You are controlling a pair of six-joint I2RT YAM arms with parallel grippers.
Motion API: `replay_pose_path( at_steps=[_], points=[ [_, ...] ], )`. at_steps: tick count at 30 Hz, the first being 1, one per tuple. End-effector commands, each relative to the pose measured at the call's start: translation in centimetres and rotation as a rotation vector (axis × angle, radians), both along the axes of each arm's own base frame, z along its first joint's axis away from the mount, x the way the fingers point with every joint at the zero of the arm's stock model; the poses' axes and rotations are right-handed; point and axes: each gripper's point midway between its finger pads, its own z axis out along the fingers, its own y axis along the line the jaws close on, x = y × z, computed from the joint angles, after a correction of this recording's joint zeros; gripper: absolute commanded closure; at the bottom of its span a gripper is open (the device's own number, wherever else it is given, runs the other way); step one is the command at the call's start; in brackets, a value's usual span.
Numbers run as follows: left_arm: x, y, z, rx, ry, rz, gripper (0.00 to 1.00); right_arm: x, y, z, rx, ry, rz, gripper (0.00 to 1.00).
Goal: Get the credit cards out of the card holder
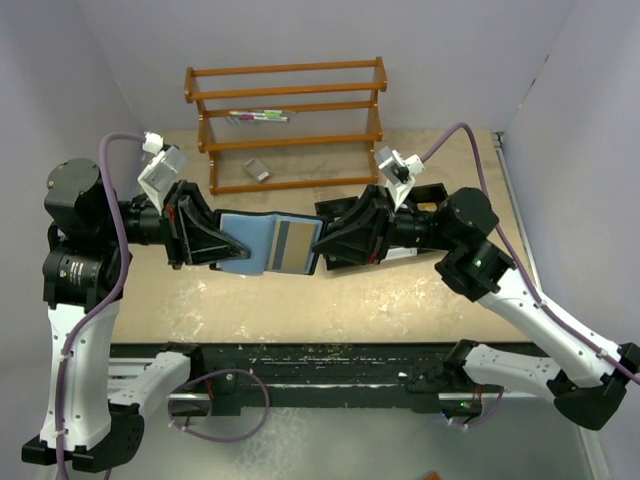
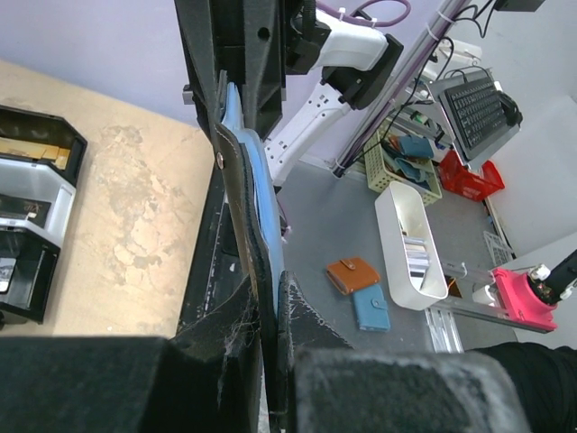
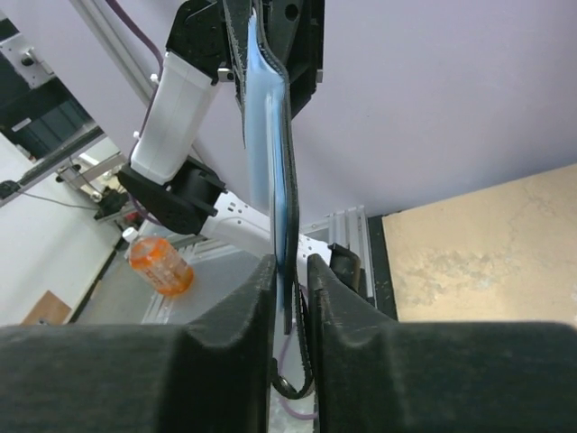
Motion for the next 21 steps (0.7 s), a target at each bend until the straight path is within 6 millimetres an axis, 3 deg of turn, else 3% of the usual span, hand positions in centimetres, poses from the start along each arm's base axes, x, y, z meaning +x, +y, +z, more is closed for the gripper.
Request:
replay_pose_path(
  at_steps=[1, 8, 16, 21],
  points=[
    [-1.2, 0.1, 0.7, -0.008, -0.035, -0.042, 1.00, -1.1, -0.7, 2.4, 0.077, -0.061, 0.017, 0.88],
    [-1.6, 0.2, 0.8, -0.009, -0.017, -0.066, 1.00, -2.3, -1.2, 3.1, 0.102, -0.068, 0.061, 0.99],
    [-2.0, 0.2, 1.1, -0.012, -0.009, -0.078, 1.00, -0.8, -0.3, 2.4, 0.059, -0.038, -0.003, 0.89],
    [-2.1, 0.2, 1.2, -0.013, 0.000, -0.080, 1.00, -0.7, 0.6, 2.7, 0.056, -0.032, -0.017, 0.78]
  ],
)
